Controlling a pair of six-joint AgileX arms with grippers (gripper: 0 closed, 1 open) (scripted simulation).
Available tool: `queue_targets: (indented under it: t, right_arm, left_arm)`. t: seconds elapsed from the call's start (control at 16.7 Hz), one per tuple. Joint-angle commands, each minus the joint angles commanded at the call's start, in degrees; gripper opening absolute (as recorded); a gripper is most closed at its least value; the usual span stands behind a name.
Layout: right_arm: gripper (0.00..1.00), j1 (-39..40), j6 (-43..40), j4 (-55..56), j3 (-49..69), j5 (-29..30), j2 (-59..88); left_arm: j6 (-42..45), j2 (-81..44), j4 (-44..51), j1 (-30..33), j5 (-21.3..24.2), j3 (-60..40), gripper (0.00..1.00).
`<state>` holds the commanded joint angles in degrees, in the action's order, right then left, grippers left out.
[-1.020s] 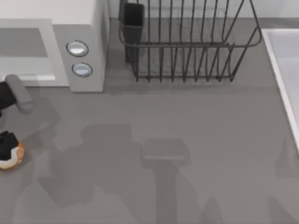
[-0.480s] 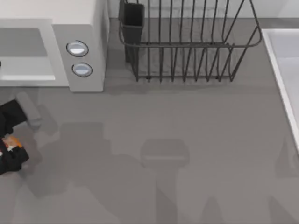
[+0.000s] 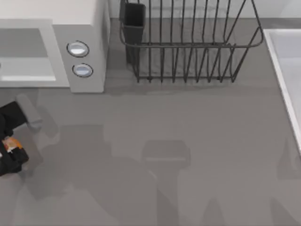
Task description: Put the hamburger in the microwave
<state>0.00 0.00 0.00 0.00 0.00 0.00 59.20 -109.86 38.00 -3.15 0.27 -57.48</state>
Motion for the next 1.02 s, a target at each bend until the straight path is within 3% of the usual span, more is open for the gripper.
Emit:
queue_targets:
  t: [0.66,1.02]
  right_arm:
    - [1.00,0.00,0.00,0.00,0.00,0.00,0.00]
    - [1.00,0.00,0.00,0.00,0.00,0.00,0.00]
  left_arm:
    - [0.00,0.00,0.00,0.00,0.00,0.00,0.02]
    - [0.00,0.00,0.00,0.00,0.00,0.00,0.00]
